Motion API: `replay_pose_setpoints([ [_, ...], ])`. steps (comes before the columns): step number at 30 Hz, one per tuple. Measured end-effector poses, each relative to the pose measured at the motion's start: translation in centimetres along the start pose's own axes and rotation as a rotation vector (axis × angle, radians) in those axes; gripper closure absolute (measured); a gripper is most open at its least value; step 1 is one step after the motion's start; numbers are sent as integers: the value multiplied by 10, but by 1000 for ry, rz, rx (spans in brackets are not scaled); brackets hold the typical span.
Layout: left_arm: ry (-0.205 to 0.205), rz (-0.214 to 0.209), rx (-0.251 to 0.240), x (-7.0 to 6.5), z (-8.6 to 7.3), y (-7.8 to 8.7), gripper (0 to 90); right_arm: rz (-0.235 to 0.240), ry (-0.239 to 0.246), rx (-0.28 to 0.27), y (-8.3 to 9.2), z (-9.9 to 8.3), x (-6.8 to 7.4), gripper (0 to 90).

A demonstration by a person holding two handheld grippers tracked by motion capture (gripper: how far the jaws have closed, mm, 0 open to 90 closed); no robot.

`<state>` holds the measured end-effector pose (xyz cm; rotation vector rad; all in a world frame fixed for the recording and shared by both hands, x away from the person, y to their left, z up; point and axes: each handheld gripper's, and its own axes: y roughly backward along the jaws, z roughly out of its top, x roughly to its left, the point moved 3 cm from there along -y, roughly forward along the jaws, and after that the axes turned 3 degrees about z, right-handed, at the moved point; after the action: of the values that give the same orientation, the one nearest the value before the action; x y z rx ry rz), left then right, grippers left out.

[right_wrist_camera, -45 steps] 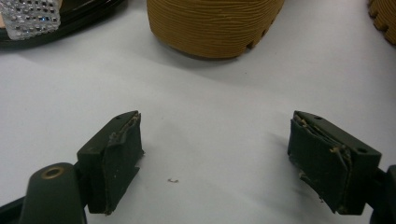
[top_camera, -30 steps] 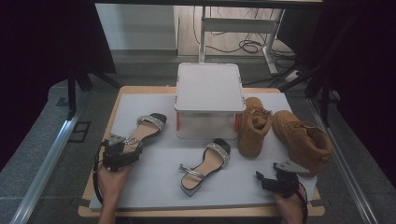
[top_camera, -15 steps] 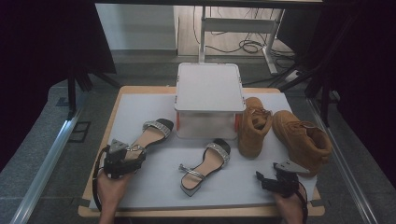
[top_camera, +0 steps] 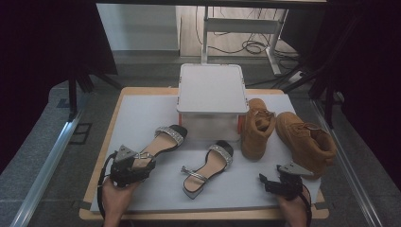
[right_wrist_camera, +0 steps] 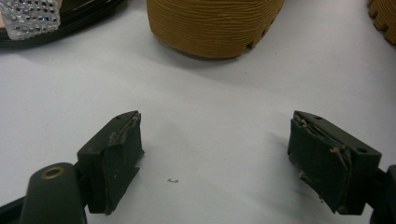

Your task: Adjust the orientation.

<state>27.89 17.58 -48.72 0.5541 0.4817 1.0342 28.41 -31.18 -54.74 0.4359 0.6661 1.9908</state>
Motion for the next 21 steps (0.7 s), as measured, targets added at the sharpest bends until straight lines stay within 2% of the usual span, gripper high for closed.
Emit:
replay_pose_setpoints([
  [12, -51, -22, -2, -19, 18, -30, 391, 1, 0, 0, 0, 0, 0, 178],
  [21, -45, -32, -15, -29, 34, -53, 391, 1, 0, 0, 0, 0, 0, 178],
])
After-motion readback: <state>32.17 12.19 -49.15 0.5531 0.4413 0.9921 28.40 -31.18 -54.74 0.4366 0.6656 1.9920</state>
